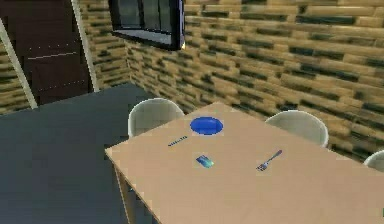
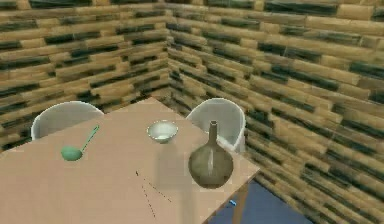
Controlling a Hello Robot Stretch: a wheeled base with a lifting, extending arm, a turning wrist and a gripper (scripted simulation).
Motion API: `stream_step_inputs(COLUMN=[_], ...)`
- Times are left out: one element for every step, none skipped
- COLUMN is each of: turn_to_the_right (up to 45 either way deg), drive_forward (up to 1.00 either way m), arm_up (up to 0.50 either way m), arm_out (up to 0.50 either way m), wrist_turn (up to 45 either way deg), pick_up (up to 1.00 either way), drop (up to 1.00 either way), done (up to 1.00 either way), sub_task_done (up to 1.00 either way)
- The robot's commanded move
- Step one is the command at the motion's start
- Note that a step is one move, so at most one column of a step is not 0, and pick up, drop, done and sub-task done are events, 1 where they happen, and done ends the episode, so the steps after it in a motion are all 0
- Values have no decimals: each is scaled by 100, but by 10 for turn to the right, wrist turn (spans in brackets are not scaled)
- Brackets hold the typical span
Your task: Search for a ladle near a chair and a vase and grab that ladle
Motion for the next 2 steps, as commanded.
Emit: stream_step_inputs(turn_to_the_right=[-330,0], drive_forward=[0,0], arm_up=[0,50], arm_out=[0,0], wrist_turn=[0,0], pick_up=[0,0], drop=[0,0], done=[0,0], sub_task_done=[0,0])
